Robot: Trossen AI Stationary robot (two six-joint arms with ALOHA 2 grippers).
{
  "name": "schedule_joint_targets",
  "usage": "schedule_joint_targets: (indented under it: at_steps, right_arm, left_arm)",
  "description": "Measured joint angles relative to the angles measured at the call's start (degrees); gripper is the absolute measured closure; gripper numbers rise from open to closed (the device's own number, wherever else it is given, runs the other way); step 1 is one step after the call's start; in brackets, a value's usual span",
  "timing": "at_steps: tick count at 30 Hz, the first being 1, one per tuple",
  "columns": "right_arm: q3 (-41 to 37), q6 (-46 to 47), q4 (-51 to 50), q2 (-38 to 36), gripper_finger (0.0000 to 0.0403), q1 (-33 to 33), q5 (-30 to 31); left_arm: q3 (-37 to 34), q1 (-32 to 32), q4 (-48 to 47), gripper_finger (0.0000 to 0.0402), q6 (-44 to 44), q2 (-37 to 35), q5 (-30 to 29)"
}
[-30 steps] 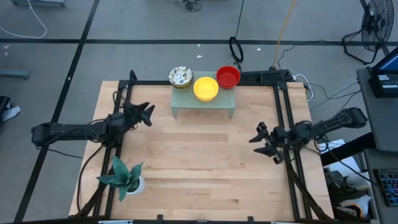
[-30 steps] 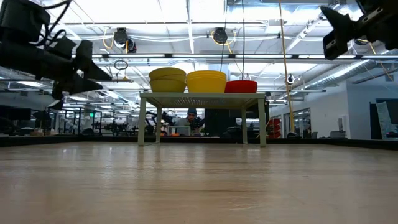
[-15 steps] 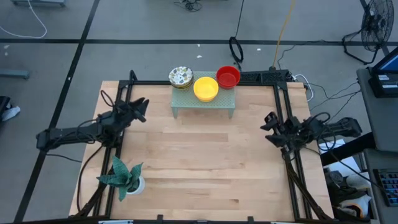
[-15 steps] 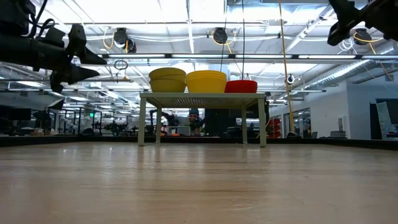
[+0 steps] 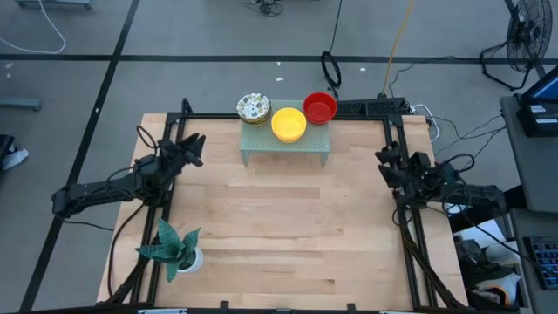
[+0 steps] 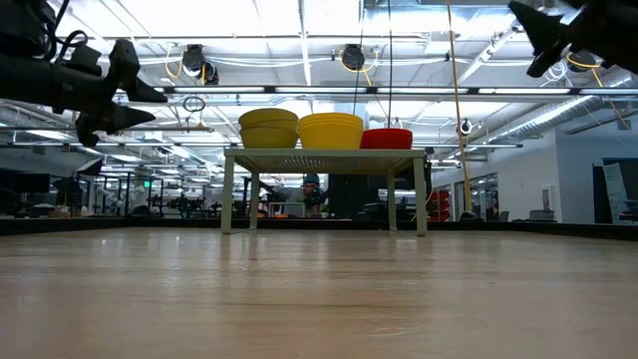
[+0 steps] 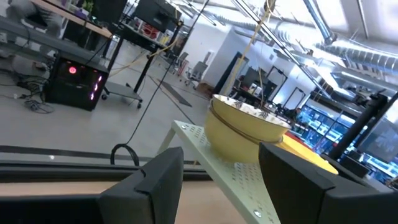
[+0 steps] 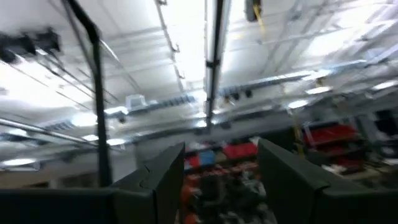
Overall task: Pick & Place Mini bowls
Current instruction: Return to Home Position
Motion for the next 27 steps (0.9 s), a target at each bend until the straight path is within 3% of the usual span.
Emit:
schedule_joint_targets:
  at_steps: [17,27]
  right_arm:
    - [0.0,0.0,-1.3,0.0,0.0215,-17.9,0.0]
    - [0.0,0.0,-1.3,0.0,0.0215,-21.9,0.0]
  left_arm:
    - [0.0,3.5,0.0,0.0188,0.0,0.0,0.0]
    - [0.0,4.2,0.0,0.0188,0.0,0.0,0.0]
